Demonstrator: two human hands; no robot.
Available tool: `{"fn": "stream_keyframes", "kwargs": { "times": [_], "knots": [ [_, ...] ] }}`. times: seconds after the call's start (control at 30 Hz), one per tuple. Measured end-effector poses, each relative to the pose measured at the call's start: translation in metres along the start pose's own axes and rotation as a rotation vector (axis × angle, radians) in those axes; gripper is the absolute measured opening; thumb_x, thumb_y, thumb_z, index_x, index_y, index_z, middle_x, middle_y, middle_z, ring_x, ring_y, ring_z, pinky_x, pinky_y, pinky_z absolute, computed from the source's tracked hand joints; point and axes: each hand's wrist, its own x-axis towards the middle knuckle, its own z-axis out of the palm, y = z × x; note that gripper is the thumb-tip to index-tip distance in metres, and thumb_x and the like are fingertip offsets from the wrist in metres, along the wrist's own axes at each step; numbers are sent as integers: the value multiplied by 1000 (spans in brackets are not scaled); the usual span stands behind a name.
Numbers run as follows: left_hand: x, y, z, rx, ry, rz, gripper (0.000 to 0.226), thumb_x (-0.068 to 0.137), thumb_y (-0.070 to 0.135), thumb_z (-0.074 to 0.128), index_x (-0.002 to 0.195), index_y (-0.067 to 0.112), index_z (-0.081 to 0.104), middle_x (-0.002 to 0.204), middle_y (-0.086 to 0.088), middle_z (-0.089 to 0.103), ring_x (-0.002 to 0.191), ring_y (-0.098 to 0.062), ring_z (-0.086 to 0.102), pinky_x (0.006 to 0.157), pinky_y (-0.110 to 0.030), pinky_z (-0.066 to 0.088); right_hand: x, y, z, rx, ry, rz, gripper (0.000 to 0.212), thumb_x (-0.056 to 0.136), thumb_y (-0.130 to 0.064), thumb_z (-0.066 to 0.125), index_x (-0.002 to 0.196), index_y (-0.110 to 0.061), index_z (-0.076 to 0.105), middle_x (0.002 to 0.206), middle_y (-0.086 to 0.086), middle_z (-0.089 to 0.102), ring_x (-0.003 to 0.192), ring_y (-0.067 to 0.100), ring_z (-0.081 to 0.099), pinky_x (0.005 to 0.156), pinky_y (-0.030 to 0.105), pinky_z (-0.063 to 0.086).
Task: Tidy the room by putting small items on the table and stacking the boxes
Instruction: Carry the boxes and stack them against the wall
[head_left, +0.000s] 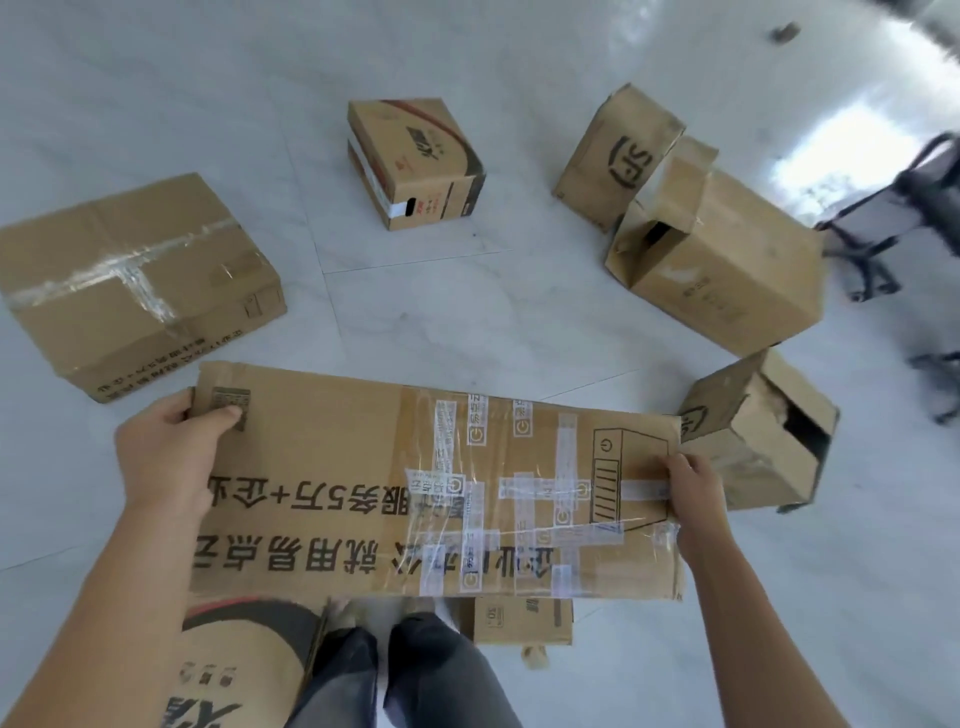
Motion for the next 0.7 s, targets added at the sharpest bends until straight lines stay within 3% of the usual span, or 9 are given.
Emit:
{"fn": "stream_keyframes", "kwargs": {
  "times": [0.13, 0.23, 0.3, 0.37, 0.47, 0.53, 0.63, 0.7],
  "knots": [
    [-31, 23, 19, 49, -126, -22, 18, 84, 5, 64, 99, 15, 63, 82, 0, 60, 83, -20, 55, 75, -32, 42, -22, 7, -58, 88, 103, 53, 28, 94, -22, 42, 114, -5, 51, 101, 9, 52, 93, 25, 50, 77, 36, 41],
    [-60, 33, 31, 69, -202, -21, 33, 82, 5, 66, 115, 7, 62, 108, -5, 62, 98, -23, 57, 87, -34, 44, -37, 28, -101, 96, 150, 100, 19, 95, -21, 41, 105, -7, 49, 96, 11, 51, 87, 25, 49, 71, 35, 41],
    [-83, 33, 42, 157, -295, 46, 11, 83, 2, 64, 84, 12, 62, 86, -1, 58, 84, -24, 56, 77, -32, 41, -48, 51, -128, 86, 188, 149, 21, 95, -20, 43, 105, -4, 50, 92, 12, 53, 88, 28, 50, 75, 39, 43],
    [-107, 29, 55, 263, -399, 97, 24, 81, 2, 64, 64, 17, 56, 70, -5, 57, 80, -28, 58, 71, -35, 43, -60, 80, -157, 105, 228, 223, 25, 93, -18, 45, 109, 0, 51, 92, 14, 54, 88, 30, 51, 75, 40, 44],
    [-148, 23, 77, 375, -551, 115, 16, 78, 3, 66, 66, 13, 63, 78, -16, 66, 85, -35, 64, 84, -51, 51, -87, 135, -201, 202, 287, 330, 23, 91, -14, 48, 110, 0, 50, 82, 10, 52, 81, 29, 51, 65, 34, 42],
    [-183, 13, 96, 452, -622, 139, 16, 78, 3, 66, 66, 12, 63, 77, -14, 66, 84, -36, 64, 87, -55, 51, -111, 171, -235, 270, 347, 381, 17, 91, -10, 48, 106, -2, 47, 76, 7, 48, 74, 26, 49, 58, 31, 38],
    [-254, -9, 126, 515, -711, 232, 15, 79, 7, 67, 66, 6, 59, 71, -13, 61, 78, -33, 61, 79, -42, 51, -155, 230, -290, 386, 449, 453, 15, 91, -9, 48, 101, 1, 48, 75, 11, 48, 65, 22, 46, 56, 31, 37],
    [-309, -28, 143, 538, -761, 296, 17, 81, 12, 65, 69, 6, 55, 69, -12, 54, 68, -28, 54, 66, -33, 40, -187, 271, -331, 461, 530, 506, 10, 90, -8, 46, 95, 0, 48, 75, 13, 48, 64, 23, 45, 54, 29, 36]
  ]
}}
